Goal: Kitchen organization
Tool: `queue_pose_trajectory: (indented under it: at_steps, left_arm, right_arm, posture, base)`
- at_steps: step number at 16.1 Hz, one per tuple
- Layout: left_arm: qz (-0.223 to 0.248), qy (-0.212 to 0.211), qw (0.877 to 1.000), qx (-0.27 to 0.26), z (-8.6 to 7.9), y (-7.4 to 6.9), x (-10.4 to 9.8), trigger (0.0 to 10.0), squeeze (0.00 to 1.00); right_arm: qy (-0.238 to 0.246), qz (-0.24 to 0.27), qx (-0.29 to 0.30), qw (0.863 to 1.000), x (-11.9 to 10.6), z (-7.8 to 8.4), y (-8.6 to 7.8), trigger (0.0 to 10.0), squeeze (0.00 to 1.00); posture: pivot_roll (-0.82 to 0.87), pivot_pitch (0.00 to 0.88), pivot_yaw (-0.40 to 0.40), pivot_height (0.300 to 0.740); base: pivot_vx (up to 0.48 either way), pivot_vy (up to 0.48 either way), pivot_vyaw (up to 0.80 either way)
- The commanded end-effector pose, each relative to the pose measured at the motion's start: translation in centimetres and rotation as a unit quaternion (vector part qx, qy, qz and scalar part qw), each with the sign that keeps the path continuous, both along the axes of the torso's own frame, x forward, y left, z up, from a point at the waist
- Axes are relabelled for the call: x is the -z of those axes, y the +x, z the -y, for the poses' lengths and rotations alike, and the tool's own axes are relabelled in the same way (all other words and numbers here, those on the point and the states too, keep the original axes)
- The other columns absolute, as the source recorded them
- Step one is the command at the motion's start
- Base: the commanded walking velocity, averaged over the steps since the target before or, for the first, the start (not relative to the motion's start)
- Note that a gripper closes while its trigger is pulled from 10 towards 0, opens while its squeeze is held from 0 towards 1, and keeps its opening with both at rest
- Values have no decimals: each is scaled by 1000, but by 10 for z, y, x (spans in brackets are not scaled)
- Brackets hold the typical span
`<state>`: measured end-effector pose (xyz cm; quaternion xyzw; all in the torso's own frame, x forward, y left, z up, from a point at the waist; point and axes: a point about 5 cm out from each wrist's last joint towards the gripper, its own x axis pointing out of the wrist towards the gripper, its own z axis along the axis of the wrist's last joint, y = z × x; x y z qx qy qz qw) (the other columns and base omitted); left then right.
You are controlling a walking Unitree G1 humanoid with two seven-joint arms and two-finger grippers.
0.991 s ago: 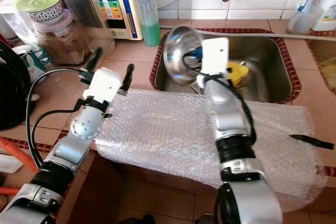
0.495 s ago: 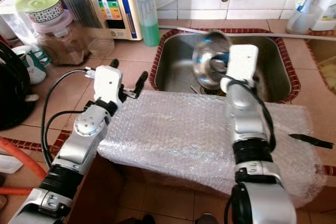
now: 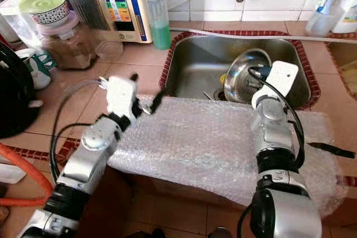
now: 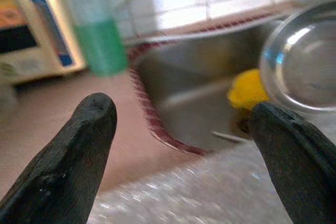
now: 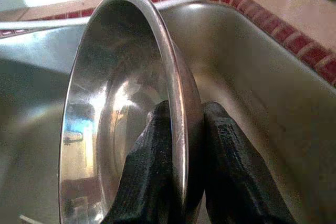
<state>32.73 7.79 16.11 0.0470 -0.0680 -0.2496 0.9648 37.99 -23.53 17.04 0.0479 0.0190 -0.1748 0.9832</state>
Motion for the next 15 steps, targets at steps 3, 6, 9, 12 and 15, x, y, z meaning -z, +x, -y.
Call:
queue_pose_trajectory:
  at_steps: [3, 6, 9, 12, 15]
  left_arm:
    - [-8, 22, 999, 40, 6, -3, 0, 10000, 1000]
    - [-13, 26, 998, 52, 8, -2, -3, 10000, 1000]
    - [-15, 22, 998, 63, 13, -3, -5, 10000, 1000]
    - [-14, 21, 997, 68, 16, -3, -5, 10000, 1000]
    - [-15, 21, 997, 66, 14, -2, -7, 10000, 1000]
  right_arm:
    - [42, -9, 13, 999, -1, 5, 3, 10000, 0]
    - [51, -18, 26, 998, 4, 9, 2, 10000, 573]
    - [91, -35, 54, 994, 15, 15, -2, 10000, 1000]
    - [109, -46, 67, 991, 19, 18, -3, 10000, 1000]
    - [106, -48, 75, 990, 18, 19, -2, 10000, 1000]
  posture:
    - [-305, 105, 162, 740]
    - [-309, 102, 168, 740]
    - [-309, 97, 172, 740]
    - [-309, 94, 171, 740]
    - [-308, 90, 170, 740]
  base:
    - [0, 0, 0]
    - [0, 0, 0]
    - [0, 0, 0]
    - [0, 0, 0]
    - [0, 0, 0]
